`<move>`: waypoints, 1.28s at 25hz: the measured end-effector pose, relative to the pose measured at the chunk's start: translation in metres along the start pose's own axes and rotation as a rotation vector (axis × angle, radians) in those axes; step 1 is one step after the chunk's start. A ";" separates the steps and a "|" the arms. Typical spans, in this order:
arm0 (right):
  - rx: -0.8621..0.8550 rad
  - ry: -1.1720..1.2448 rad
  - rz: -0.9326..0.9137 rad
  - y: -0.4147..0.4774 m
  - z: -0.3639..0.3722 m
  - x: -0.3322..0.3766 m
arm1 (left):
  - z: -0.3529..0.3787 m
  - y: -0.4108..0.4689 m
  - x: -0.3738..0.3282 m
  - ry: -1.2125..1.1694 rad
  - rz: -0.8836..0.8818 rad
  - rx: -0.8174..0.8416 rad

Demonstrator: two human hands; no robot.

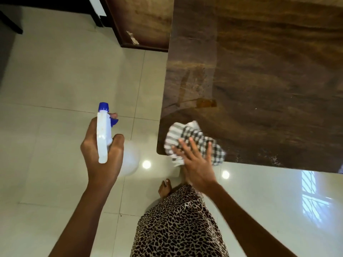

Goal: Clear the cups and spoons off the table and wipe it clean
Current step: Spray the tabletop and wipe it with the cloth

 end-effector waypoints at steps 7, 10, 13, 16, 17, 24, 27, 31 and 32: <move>0.090 0.181 0.433 0.074 -0.028 -0.061 | 0.006 -0.006 -0.010 -0.017 0.055 -0.010; 0.140 0.026 0.054 0.081 -0.027 0.010 | 0.019 -0.009 -0.020 -0.050 0.121 0.022; 0.083 -0.030 -0.116 0.030 -0.012 0.016 | 0.032 -0.011 -0.030 -0.064 0.162 0.079; 0.013 0.039 0.142 0.011 -0.010 -0.064 | 0.042 -0.008 -0.037 -0.061 0.183 0.092; 0.004 0.092 0.272 0.022 -0.012 -0.097 | 0.043 -0.006 -0.036 -0.051 0.172 0.069; 0.069 0.186 0.383 0.183 -0.053 -0.105 | 0.041 0.001 -0.029 0.018 0.098 -0.006; 0.115 -0.021 -0.009 0.174 -0.050 -0.023 | 0.033 0.004 -0.034 0.023 0.107 -0.012; 0.072 -0.072 -0.304 0.080 -0.023 -0.006 | 0.028 0.010 -0.038 0.019 0.083 -0.036; 0.065 -0.065 -0.240 0.062 -0.017 -0.027 | 0.029 0.013 -0.039 0.022 0.084 -0.040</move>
Point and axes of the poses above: each hand's wrist, its own y-axis towards the middle knuckle, its own z-axis out of the palm, x = y × z, the point moved 6 cm from there along y, towards the middle knuckle, and after that the axes turned 6 degrees about -y, right-handed, at the moved point
